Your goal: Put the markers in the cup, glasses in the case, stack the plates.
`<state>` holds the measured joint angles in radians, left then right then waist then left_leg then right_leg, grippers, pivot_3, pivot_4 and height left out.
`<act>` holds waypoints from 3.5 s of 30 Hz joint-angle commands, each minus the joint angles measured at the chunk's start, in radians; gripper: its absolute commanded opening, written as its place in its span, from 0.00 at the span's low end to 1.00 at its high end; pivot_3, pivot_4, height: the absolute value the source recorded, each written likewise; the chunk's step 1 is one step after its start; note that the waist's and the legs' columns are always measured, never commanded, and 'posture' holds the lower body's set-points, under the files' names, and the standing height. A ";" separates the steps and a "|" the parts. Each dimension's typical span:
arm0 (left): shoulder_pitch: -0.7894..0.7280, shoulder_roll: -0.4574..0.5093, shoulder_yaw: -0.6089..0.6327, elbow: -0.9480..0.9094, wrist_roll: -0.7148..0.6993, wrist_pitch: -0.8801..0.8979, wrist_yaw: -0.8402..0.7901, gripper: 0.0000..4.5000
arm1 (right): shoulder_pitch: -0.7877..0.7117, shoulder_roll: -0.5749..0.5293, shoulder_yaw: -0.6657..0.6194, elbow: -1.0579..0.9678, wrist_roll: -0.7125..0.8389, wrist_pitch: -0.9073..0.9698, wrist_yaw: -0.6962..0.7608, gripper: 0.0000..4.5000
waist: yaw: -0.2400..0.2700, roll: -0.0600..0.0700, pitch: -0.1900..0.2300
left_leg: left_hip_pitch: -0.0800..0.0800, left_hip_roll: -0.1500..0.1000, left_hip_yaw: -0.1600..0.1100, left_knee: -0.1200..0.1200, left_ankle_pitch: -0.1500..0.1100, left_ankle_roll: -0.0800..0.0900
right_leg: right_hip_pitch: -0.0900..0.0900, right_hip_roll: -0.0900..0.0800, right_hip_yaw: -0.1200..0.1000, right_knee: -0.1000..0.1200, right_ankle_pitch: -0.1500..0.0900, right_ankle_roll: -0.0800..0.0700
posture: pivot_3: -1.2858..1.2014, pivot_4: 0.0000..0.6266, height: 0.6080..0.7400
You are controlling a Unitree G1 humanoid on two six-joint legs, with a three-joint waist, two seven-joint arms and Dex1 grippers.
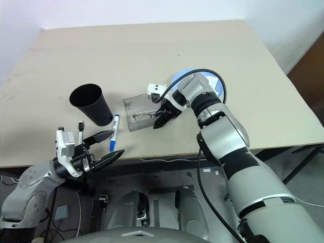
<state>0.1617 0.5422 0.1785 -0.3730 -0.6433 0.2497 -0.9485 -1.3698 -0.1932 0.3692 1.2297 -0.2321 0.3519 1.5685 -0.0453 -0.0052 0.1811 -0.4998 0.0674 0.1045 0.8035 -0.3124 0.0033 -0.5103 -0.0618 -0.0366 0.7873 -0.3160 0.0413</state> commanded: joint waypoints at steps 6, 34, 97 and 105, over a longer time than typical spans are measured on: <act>-0.012 0.004 0.008 -0.008 -0.005 -0.016 -0.014 1.00 | -0.064 0.000 -0.055 -0.022 0.034 -0.025 -0.010 0.56 | 0.000 0.000 0.000 | 0.000 0.000 0.000 0.000 0.000 0.000 | 0.000 0.000 0.000 0.000 0.000 0.000 | 0.52 0.24 0.47; -0.018 0.005 0.007 -0.016 -0.005 -0.013 -0.004 1.00 | 0.004 -0.130 -0.096 -0.146 0.062 -0.229 0.033 0.56 | 0.001 0.000 0.001 | -0.001 0.000 0.000 0.000 0.000 0.000 | 0.000 0.000 0.000 0.000 0.000 0.000 | 0.52 0.24 0.47; -0.040 0.006 -0.016 -0.052 -0.014 0.049 0.024 1.00 | 0.075 -0.367 0.318 -0.411 0.446 0.085 0.046 0.01 | 0.003 0.000 0.001 | 0.001 0.000 0.000 0.000 0.000 0.000 | 0.001 0.000 0.000 0.000 0.000 0.000 | 0.52 0.24 0.47; -0.048 0.004 -0.017 -0.054 -0.021 0.069 0.031 1.00 | 0.091 -0.523 0.488 -0.629 0.662 0.227 0.046 0.01 | 0.001 0.000 0.002 | 0.001 0.000 -0.001 0.000 0.000 0.000 | 0.001 0.000 0.000 0.000 0.000 0.000 | 0.52 0.24 0.47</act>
<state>0.1185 0.5464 0.1583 -0.3978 -0.6458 0.3238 -0.9135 -1.2591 -0.6857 0.8454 0.6684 0.3519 0.5354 1.6074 -0.0440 -0.0050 0.1827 -0.4991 0.0673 0.1040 0.8037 -0.3122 0.0032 -0.5098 -0.0617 -0.0365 0.7872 -0.3158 0.0416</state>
